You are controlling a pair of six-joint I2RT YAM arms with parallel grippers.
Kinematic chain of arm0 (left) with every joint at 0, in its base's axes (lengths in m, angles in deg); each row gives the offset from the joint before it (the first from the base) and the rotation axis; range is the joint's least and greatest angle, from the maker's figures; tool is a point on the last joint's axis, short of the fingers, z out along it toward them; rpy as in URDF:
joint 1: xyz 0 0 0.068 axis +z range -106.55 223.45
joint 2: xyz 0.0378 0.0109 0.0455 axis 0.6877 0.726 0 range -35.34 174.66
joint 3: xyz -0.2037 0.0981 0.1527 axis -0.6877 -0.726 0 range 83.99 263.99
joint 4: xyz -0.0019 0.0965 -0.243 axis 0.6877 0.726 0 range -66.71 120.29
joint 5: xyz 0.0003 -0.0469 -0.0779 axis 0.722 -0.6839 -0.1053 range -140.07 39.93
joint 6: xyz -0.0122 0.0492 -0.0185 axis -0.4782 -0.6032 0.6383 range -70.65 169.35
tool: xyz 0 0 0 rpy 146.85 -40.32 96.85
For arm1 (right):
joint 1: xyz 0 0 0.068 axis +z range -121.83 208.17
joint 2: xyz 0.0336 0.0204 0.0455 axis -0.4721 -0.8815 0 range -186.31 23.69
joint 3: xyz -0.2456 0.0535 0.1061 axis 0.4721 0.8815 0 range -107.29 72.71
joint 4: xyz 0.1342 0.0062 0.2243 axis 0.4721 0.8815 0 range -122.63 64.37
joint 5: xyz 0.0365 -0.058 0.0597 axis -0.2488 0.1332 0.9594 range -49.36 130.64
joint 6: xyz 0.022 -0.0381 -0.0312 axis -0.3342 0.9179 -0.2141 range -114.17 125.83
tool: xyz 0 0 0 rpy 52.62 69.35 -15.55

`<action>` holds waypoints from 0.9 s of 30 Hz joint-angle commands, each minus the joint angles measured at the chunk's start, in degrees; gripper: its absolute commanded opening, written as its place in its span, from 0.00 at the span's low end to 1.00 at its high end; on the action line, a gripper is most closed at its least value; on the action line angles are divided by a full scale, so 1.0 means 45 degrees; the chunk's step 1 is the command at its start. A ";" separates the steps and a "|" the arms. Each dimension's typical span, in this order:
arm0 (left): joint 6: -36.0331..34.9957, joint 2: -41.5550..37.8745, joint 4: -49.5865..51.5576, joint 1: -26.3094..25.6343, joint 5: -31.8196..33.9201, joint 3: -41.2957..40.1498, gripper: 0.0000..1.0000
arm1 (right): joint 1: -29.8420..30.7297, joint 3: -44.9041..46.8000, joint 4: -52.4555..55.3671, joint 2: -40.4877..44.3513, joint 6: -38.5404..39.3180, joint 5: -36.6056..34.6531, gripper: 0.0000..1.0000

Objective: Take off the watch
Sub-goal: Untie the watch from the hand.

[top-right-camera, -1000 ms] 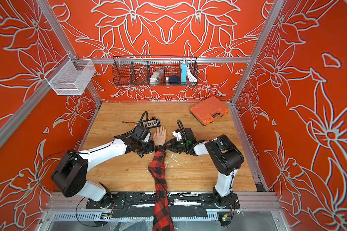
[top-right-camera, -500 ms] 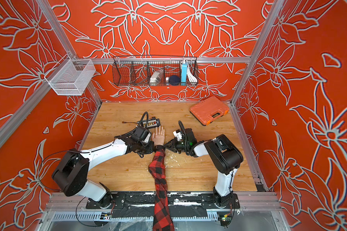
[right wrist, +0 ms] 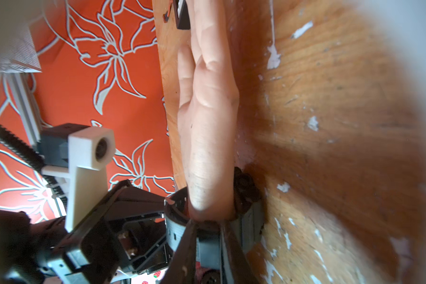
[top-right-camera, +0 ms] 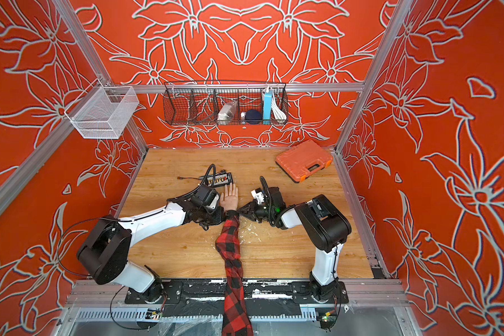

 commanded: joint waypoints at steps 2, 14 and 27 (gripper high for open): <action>0.0063 0.0274 -0.0271 0.0077 -0.0133 -0.0198 0.05 | 0.0002 0.0219 -0.2895 -0.0411 -0.1918 0.0629 0.22; 0.0020 0.0618 -0.0745 0.0072 -0.0406 -0.0140 0.05 | 0.0104 0.0381 -0.6803 -0.1753 -0.4324 0.1102 0.28; -0.1720 -0.1445 0.0955 0.0134 0.0829 0.0179 0.22 | 0.0082 -0.0094 -0.3217 -0.0657 -0.2049 0.1226 0.29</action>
